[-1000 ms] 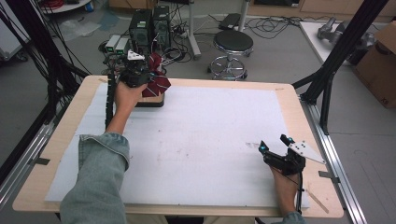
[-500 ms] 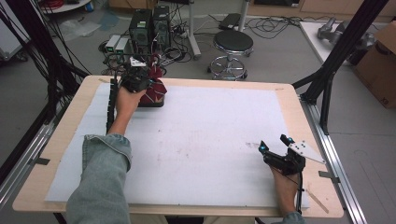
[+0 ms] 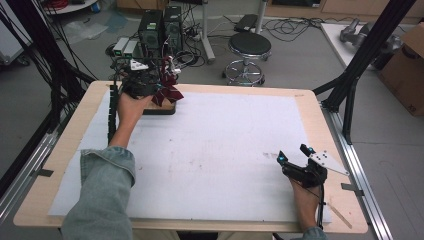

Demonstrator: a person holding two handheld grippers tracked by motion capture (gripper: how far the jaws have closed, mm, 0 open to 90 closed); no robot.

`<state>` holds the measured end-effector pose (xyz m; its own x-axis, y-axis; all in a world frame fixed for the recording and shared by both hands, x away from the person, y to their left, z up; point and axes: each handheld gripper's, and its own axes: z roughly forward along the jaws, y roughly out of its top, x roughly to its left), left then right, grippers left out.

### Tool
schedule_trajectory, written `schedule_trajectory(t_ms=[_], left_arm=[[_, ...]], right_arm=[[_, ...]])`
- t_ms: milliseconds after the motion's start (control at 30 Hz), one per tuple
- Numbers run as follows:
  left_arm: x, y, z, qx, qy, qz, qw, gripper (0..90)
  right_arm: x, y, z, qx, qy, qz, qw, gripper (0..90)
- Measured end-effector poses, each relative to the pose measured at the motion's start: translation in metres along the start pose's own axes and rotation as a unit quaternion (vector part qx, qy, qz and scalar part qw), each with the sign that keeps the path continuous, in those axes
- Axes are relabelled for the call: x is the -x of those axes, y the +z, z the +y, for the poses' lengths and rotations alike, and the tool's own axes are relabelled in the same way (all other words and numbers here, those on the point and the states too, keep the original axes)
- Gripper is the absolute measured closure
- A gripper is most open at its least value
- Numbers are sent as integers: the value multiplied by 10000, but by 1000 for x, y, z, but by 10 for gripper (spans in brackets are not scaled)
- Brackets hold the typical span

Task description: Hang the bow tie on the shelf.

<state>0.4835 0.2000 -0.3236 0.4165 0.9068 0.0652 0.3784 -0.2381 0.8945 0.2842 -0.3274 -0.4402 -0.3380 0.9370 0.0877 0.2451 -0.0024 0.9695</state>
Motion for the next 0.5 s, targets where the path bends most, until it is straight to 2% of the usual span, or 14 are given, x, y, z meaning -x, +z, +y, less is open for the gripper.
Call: schedule_trajectory(t_ms=[100,233,300,333,500], left_arm=[[1,-21,-6,301,-73,-168,9994,455],[2,-51,-21,597,-98,-308,9977,433],[2,-63,-29,672,-147,-317,9971,424],[3,-75,-37,786,-216,-361,9960,418],[9,-108,-61,1068,-204,-302,9936,388]], right_arm=[[0,0,0,1,-3,2,10000,114],[0,0,0,-14,-11,-5,10000,114],[0,0,0,-17,-13,-12,10000,113],[0,0,0,-19,-9,-13,10000,113],[0,0,0,-29,-12,-26,10000,114]])
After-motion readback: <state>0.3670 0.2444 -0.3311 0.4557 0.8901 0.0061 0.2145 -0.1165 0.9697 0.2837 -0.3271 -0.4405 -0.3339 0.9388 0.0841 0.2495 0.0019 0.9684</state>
